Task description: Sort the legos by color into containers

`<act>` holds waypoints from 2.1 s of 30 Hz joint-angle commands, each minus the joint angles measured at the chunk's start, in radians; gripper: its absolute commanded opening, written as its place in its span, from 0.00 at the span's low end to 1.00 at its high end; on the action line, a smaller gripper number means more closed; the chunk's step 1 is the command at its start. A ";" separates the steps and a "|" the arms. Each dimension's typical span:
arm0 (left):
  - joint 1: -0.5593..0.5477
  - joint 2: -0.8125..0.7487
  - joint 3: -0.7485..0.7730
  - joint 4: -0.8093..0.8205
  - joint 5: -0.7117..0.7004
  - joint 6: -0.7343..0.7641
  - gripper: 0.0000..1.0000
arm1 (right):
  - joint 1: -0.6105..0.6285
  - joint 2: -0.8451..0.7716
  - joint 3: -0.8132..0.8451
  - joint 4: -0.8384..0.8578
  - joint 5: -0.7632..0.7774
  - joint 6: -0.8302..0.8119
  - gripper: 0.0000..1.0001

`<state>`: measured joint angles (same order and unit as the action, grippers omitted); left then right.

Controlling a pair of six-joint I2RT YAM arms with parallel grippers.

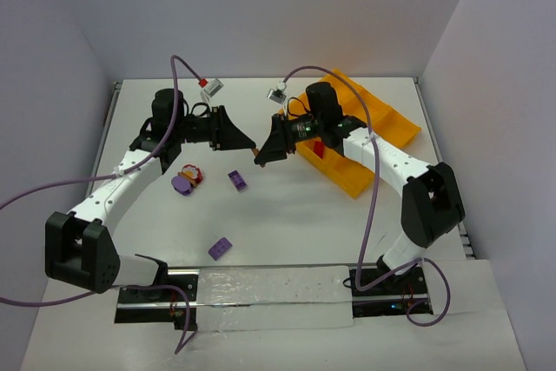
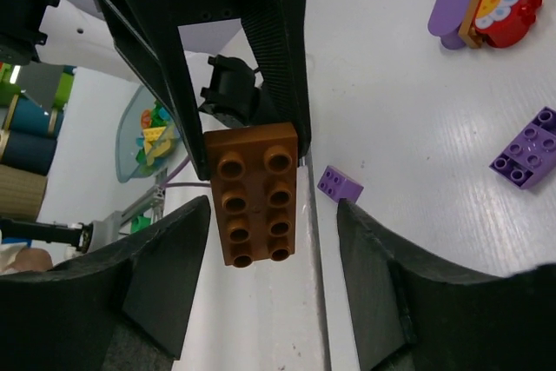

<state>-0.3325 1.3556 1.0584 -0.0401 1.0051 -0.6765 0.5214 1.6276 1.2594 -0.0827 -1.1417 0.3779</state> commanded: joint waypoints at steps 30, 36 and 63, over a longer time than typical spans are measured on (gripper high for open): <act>0.155 -0.156 0.126 -0.417 -0.539 0.143 0.99 | -0.270 -0.080 -0.023 -0.241 0.977 0.118 0.00; 0.155 -0.220 0.065 -0.415 -0.610 0.117 0.99 | -0.295 0.032 0.114 -0.304 1.082 0.095 0.00; 0.152 -0.304 -0.071 -0.400 -0.881 0.045 0.99 | -0.677 -0.136 -0.028 -0.392 1.193 0.063 0.06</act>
<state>-0.1776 1.0618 0.9975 -0.5117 0.1676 -0.6147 -0.0621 1.5493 1.2805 -0.4877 0.0659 0.4458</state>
